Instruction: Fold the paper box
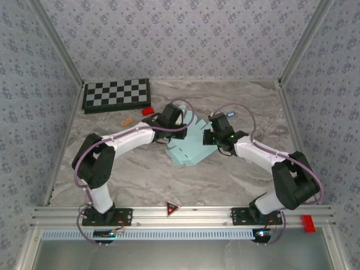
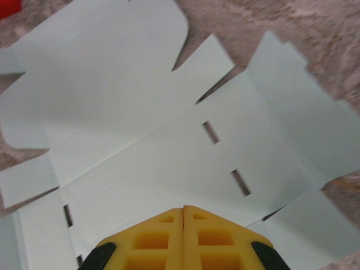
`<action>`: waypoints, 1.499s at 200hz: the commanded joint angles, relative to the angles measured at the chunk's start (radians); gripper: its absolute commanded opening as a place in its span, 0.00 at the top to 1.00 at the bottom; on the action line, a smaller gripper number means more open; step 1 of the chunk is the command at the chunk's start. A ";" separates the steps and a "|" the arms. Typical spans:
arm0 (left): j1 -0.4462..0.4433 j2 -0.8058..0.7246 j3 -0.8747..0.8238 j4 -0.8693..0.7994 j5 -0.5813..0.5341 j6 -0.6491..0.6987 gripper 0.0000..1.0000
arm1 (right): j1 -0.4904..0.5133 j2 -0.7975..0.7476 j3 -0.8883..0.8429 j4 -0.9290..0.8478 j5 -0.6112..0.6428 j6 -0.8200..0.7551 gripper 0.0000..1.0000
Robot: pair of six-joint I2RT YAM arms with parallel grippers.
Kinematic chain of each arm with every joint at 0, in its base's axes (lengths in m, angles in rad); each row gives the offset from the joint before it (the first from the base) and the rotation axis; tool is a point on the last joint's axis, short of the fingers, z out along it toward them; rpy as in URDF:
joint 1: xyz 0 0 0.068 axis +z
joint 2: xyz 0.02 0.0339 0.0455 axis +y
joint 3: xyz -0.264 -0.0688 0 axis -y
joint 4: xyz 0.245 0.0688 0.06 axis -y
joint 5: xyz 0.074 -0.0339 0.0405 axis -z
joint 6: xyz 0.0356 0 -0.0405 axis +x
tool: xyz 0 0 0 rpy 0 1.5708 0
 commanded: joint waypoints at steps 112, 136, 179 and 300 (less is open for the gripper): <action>0.164 0.375 0.220 -0.019 -0.006 0.153 1.00 | 0.123 0.159 -0.134 0.193 -0.023 0.217 1.00; 0.164 0.343 0.142 -0.026 -0.029 0.132 1.00 | 0.116 0.165 -0.149 0.160 0.004 0.213 1.00; 0.147 0.184 -0.091 -0.014 -0.054 0.046 1.00 | 0.066 0.179 -0.123 0.102 0.013 0.130 1.00; -0.128 -0.036 -0.366 0.064 -0.091 -0.270 1.00 | 0.022 0.481 0.254 0.013 -0.048 -0.063 1.00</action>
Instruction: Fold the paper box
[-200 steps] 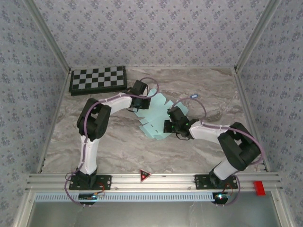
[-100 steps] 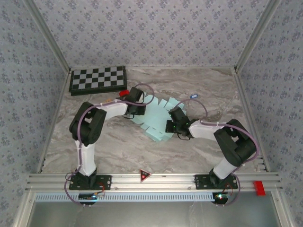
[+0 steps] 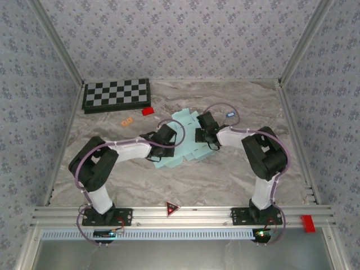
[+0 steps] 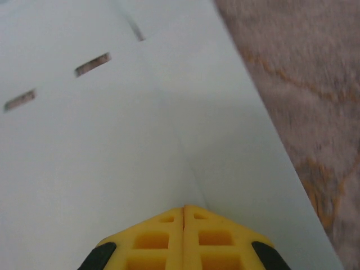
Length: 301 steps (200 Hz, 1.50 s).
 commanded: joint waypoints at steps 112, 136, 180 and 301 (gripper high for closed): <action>-0.065 -0.095 0.095 -0.020 0.147 -0.062 1.00 | 0.024 -0.051 0.201 -0.206 -0.128 -0.071 1.00; 0.007 -0.117 0.137 -0.049 0.139 -0.008 0.94 | 0.029 -0.088 0.159 -0.218 -0.111 -0.013 1.00; 0.143 -0.030 0.290 -0.084 0.151 0.142 0.76 | 0.075 -0.091 0.039 -0.186 -0.090 0.081 1.00; 0.320 0.397 0.736 -0.212 0.381 0.302 0.54 | 0.059 0.014 0.024 -0.224 -0.078 -0.005 1.00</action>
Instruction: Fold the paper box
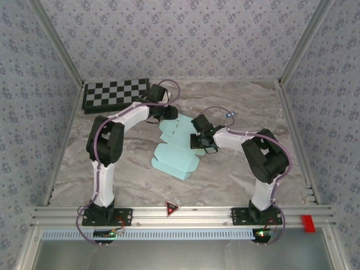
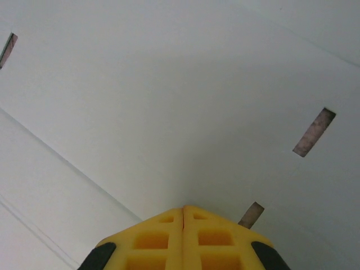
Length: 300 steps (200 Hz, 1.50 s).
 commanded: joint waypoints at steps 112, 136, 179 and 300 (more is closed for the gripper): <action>0.012 0.164 0.208 -0.100 -0.053 0.057 0.52 | -0.010 0.058 0.041 -0.079 0.030 -0.089 1.00; 0.012 0.182 0.231 -0.108 -0.010 0.091 0.54 | -0.010 0.058 0.043 -0.078 0.032 -0.093 1.00; 0.013 0.170 0.240 -0.109 0.042 0.146 0.60 | -0.009 0.055 0.044 -0.078 0.025 -0.100 1.00; 0.009 0.175 0.252 -0.087 0.279 0.192 0.63 | -0.009 0.061 0.045 -0.087 0.014 -0.123 1.00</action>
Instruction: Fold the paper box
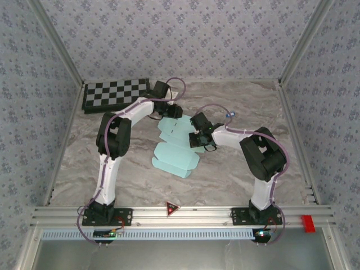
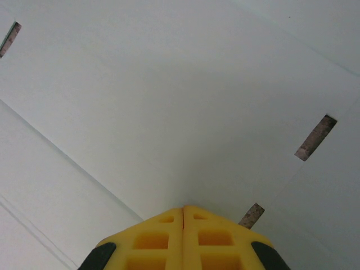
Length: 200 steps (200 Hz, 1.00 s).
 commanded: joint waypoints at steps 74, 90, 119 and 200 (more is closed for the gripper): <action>-0.005 0.042 0.075 -0.057 0.133 0.041 0.60 | -0.005 0.033 0.010 -0.086 0.009 -0.027 1.00; -0.004 0.023 0.069 -0.060 0.126 0.044 0.59 | -0.005 0.028 0.007 -0.084 0.014 -0.024 1.00; -0.004 -0.059 0.023 -0.054 0.063 0.034 0.53 | -0.007 0.015 -0.002 -0.089 0.022 -0.021 1.00; -0.004 -0.474 -0.396 0.020 -0.267 -0.046 0.35 | -0.010 -0.024 -0.034 -0.071 0.045 -0.003 1.00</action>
